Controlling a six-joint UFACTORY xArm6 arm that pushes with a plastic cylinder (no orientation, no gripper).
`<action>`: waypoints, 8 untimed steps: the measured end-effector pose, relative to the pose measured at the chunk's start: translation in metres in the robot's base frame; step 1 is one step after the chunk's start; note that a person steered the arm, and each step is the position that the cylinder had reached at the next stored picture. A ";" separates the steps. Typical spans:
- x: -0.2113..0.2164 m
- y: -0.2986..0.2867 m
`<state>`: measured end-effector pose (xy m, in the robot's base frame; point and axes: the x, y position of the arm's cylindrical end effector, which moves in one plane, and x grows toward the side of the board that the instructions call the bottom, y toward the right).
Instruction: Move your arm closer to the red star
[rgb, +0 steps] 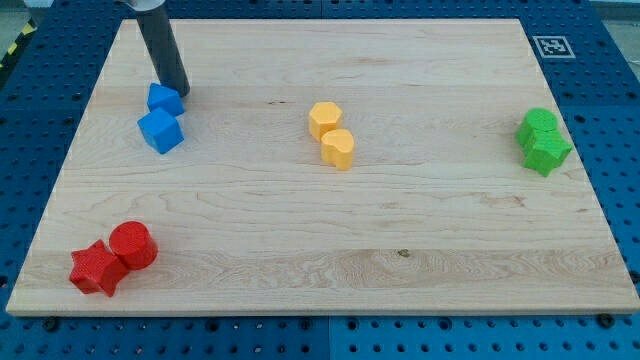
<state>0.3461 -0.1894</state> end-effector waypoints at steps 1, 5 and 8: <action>0.000 0.000; 0.018 0.053; 0.094 0.078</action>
<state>0.4406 -0.1113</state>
